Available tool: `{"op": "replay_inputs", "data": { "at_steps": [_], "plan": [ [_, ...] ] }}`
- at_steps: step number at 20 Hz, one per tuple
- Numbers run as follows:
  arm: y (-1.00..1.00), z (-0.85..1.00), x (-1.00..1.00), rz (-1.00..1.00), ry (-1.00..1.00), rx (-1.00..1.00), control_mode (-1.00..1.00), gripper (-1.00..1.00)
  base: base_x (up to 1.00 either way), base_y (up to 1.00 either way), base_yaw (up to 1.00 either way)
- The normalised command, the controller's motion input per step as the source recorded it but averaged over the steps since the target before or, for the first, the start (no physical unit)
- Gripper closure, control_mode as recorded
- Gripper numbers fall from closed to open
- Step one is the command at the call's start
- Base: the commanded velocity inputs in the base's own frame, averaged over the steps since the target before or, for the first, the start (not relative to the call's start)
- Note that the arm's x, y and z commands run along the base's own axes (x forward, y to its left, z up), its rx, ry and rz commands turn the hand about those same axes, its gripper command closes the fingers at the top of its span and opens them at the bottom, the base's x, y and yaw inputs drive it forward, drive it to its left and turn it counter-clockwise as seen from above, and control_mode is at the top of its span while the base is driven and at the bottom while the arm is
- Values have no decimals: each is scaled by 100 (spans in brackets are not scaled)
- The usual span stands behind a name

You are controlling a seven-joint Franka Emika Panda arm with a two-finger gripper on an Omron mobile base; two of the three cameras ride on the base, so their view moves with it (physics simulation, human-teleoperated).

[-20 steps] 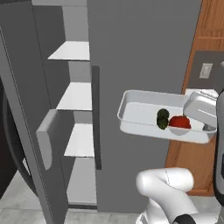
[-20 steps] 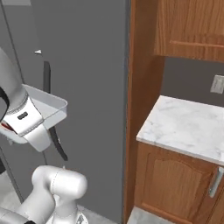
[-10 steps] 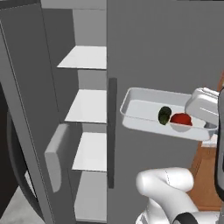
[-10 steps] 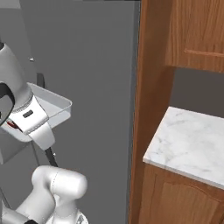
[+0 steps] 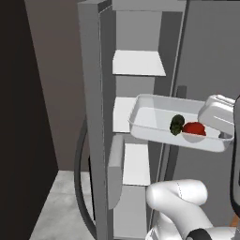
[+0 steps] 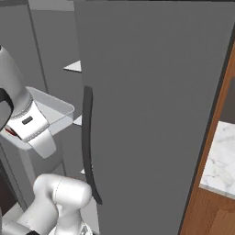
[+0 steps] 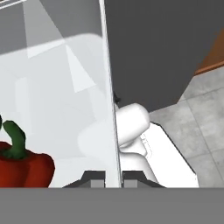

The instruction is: Take the bell pepper and squash out of the freezer and place them in the tupperware container on the counter. Then put the tupperware containing the vegetables back in the freezer.

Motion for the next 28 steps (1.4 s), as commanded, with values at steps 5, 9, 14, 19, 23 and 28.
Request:
{"op": "replay_inputs", "data": {
  "at_steps": [5, 9, 14, 19, 23, 28],
  "plan": [
    [0, 0, 0, 0, 0, 0, 100, 100, 41, 21, 0],
    [0, 0, 0, 0, 0, 0, 100, 100, 33, 6, 0],
    [0, 0, 0, 0, 0, 0, 100, 100, 58, 11, 0],
    [0, 0, 0, 0, 0, 0, 100, 100, 48, 0, -16],
    [0, 0, 0, 0, 0, 0, 100, 100, 40, 8, -24],
    [0, 0, 0, 0, 0, 0, 100, 100, 37, 38, -22]
  ]
}}
